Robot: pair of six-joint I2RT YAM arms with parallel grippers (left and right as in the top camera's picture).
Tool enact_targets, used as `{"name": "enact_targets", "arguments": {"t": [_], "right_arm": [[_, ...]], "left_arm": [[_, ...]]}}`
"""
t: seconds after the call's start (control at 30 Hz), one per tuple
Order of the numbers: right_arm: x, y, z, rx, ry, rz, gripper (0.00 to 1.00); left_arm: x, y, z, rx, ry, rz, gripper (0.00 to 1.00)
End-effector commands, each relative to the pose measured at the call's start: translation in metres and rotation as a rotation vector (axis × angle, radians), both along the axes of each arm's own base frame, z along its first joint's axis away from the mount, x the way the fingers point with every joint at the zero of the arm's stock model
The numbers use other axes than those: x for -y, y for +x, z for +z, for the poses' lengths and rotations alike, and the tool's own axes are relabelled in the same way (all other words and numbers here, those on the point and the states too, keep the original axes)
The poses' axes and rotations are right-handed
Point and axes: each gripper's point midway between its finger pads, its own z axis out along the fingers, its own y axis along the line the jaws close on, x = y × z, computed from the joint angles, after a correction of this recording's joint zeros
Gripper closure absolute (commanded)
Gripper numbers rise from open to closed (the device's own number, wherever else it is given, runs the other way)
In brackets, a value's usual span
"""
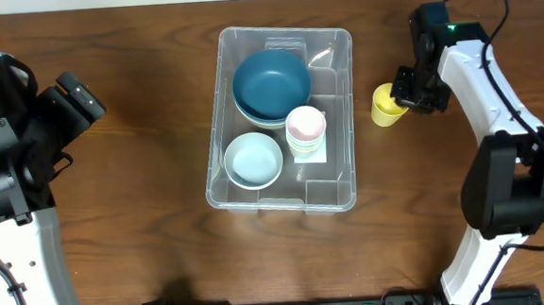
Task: Pack container
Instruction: 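Reach the right gripper to the last yellow cup and grip rim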
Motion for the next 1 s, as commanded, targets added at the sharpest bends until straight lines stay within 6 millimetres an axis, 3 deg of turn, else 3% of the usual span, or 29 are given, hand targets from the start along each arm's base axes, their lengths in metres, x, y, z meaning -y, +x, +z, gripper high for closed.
{"name": "enact_targets", "arguments": {"t": [0.0,0.1,0.37,0.47,0.53,0.6,0.73,0.97], "right_arm": [[0.002,-0.001,-0.004,-0.007,-0.021,-0.009,0.95],[0.003,0.000,-0.004,-0.003,-0.029,-0.010,0.99],[0.007,-0.001,-0.004,-0.009,-0.052,-0.004,0.97],[0.006,-0.006,-0.004,-0.029,-0.054,0.016,0.65],[0.005,-0.008,-0.005,-0.036,-0.056,0.032,0.58],[0.004,-0.008,-0.006,-0.038,-0.056,0.035,0.59],[0.005,-0.009,-0.010,-0.038,-0.056,0.034,0.70],[0.005,-0.015,-0.034,-0.043,-0.055,0.022,0.68]], "left_arm": [[-0.003,0.000,0.002,0.003,0.006,0.013,0.02],[-0.003,0.000,0.002,0.003,0.006,0.013,0.02],[-0.003,0.000,0.002,0.003,0.006,0.013,0.02],[-0.003,0.000,0.002,0.003,0.006,0.013,0.02],[-0.003,0.000,0.002,0.003,0.006,0.013,0.02],[-0.003,0.000,0.002,0.003,0.006,0.013,0.02],[-0.003,0.000,0.002,0.003,0.006,0.013,0.02],[-0.003,0.000,0.002,0.003,0.006,0.013,0.02]]}}
